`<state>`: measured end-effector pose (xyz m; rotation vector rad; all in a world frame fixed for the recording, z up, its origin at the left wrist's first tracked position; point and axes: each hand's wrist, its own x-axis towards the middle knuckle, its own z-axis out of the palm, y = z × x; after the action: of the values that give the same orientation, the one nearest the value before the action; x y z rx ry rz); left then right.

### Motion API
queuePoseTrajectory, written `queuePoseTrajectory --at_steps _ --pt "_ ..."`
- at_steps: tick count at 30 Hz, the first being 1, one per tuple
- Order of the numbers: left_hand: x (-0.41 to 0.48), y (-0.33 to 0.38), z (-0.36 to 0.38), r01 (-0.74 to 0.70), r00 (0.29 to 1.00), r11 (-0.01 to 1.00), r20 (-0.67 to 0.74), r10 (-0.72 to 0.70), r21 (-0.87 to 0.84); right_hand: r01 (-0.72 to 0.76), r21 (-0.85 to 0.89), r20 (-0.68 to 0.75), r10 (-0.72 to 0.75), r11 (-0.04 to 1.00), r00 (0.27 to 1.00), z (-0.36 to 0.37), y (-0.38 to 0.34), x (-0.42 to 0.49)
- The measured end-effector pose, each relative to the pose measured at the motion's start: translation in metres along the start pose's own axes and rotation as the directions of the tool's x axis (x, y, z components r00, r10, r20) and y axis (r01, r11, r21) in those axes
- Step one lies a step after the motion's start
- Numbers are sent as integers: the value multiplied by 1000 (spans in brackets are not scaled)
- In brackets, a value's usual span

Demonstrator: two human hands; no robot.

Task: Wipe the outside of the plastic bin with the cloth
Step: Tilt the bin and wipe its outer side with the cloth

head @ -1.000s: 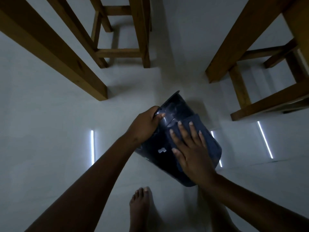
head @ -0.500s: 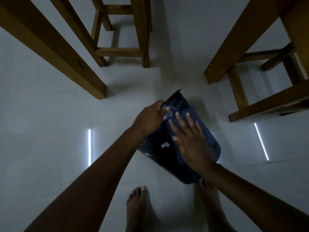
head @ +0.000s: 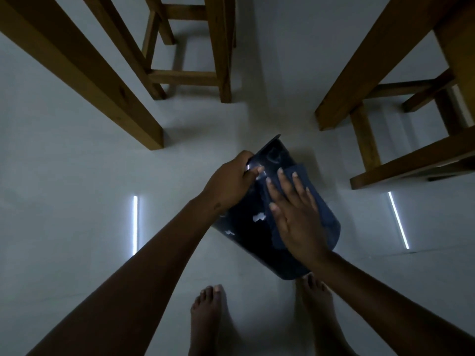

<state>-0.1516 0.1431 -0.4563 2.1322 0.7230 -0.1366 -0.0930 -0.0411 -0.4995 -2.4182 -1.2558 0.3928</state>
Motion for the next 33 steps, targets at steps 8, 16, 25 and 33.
queuePoseTrajectory --at_steps 8,16,25,33 --pt "-7 -7 3 -5 999 999 -38 6 45 -35 -76 16 37 996 999 8 -1 -32" --pt "4 2 7 -5 999 1000 -35 6 17 -118 -2 -25 118 993 993 -6 24 -4" --pt "4 0 8 28 998 1000 -49 -27 11 54 -147 36 -49 988 998 -1 7 1" --pt "0 -7 8 57 997 998 -47 -58 -11 99 -235 79 -83 967 993 13 2 -32"
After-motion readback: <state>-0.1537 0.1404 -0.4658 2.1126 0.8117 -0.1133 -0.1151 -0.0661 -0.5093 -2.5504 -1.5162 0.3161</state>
